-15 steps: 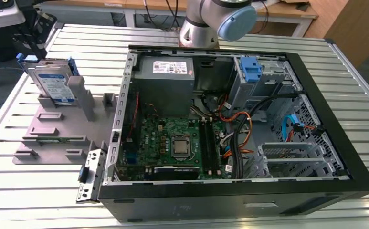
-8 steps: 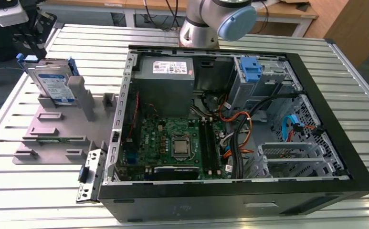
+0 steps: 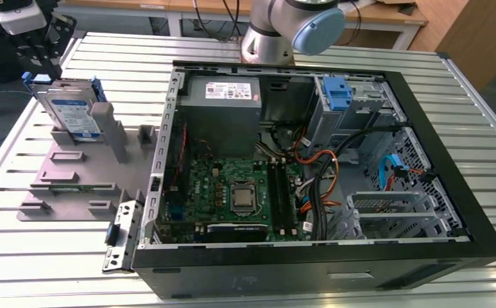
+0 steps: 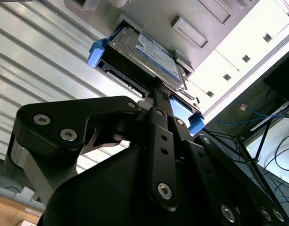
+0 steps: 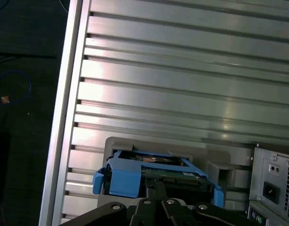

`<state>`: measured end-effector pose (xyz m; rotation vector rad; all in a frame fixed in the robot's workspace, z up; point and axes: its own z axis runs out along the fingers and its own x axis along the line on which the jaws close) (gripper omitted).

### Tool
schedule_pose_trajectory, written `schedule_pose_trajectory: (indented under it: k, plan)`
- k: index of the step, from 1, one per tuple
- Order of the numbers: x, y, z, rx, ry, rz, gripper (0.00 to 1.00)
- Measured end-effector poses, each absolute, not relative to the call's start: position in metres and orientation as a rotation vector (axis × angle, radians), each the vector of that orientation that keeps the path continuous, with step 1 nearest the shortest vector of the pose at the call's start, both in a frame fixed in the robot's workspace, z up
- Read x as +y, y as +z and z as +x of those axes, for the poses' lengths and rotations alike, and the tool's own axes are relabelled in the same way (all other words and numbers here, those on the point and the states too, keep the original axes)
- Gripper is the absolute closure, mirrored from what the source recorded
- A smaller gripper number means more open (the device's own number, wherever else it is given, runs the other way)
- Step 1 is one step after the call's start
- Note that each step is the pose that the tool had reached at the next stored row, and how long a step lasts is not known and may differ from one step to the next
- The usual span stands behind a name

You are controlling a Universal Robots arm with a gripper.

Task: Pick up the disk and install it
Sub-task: 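Pick up the disk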

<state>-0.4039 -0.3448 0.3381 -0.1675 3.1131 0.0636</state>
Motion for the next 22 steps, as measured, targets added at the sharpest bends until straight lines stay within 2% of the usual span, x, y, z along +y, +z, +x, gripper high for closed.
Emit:
schedule_pose_trajectory:
  k: [7,22]
  plan:
    - [-0.3447,0.3380,-0.4039,3.112,0.064,-0.186,0.89]
    - [-0.3447,0.3380,-0.4039,3.073,0.068,-0.555,0.89]
